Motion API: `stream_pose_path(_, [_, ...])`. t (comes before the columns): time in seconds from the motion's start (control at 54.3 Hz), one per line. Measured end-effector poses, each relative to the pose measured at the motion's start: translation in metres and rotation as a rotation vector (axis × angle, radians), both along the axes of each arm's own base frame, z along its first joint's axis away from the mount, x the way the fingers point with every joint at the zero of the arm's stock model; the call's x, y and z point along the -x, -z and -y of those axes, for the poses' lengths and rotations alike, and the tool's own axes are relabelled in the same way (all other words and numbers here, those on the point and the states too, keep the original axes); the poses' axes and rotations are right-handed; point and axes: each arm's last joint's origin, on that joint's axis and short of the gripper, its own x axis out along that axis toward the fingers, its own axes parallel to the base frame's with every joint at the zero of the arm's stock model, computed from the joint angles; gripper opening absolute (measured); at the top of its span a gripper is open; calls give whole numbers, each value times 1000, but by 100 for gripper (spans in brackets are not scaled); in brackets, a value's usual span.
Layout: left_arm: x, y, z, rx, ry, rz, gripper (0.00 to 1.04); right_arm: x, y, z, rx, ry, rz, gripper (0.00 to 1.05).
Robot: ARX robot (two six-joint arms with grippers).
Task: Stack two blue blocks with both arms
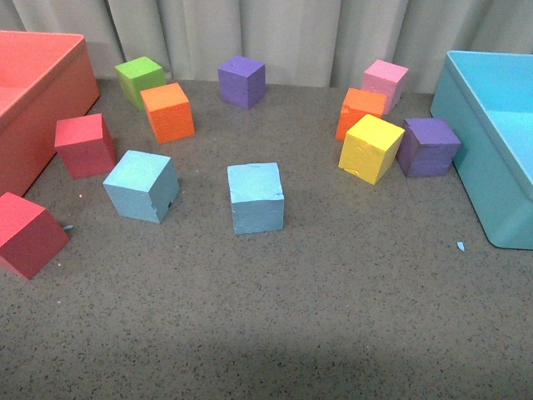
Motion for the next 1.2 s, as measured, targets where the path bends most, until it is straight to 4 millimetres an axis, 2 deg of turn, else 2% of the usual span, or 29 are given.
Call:
stream_pose_path(0.074, [0, 0, 0, 0, 0, 0, 98, 0, 0, 0, 0, 0, 0, 74])
stream_pose_path(0.221, [0, 0, 0, 0, 0, 0, 98, 0, 0, 0, -1, 0, 0, 97])
stream_pose_path(0.368, [0, 0, 0, 0, -1, 0, 98, 0, 0, 0, 0, 0, 0, 95])
stream_pose_path(0.424, [-1, 1, 0, 9, -53, -117, 98, 0, 0, 0, 0, 0, 0, 95])
stream_pose_path(0.479, [-6, 3, 0, 12, -89, -326, 98, 0, 0, 0, 0, 0, 0, 95])
stream_pose_path(0.553, [-27, 2, 3, 41, -59, -449, 98, 0, 0, 0, 0, 0, 0, 95])
stream_pose_path(0.571, [-41, -3, 8, 50, 18, -480, 98, 0, 0, 0, 0, 0, 0, 95])
stream_pose_path(0.589, [-48, -5, 10, 56, 47, -492, 98, 0, 0, 0, 0, 0, 0, 95])
stream_pose_path(0.645, [-66, -9, 16, 62, 104, -528, 98, 0, 0, 0, 0, 0, 0, 95])
stream_pose_path(0.681, [-86, -10, 20, 60, 124, -563, 98, 0, 0, 0, 0, 0, 0, 95])
stream_pose_path(0.737, [-117, -6, 24, 60, 135, -630, 98, 0, 0, 0, 0, 0, 0, 95])
stream_pose_path(0.81, [-146, 2, 27, 53, 130, -714, 98, 0, 0, 0, 0, 0, 0, 95])
stream_pose_path(1.05, [-223, 29, 36, 45, 159, -919, 98, 0, 0, 0, 0, 0, 0, 95])
stream_pose_path(1.197, [-251, 36, 43, 27, 165, -955, 98, 0, 0, 0, 0, 0, 0, 95])
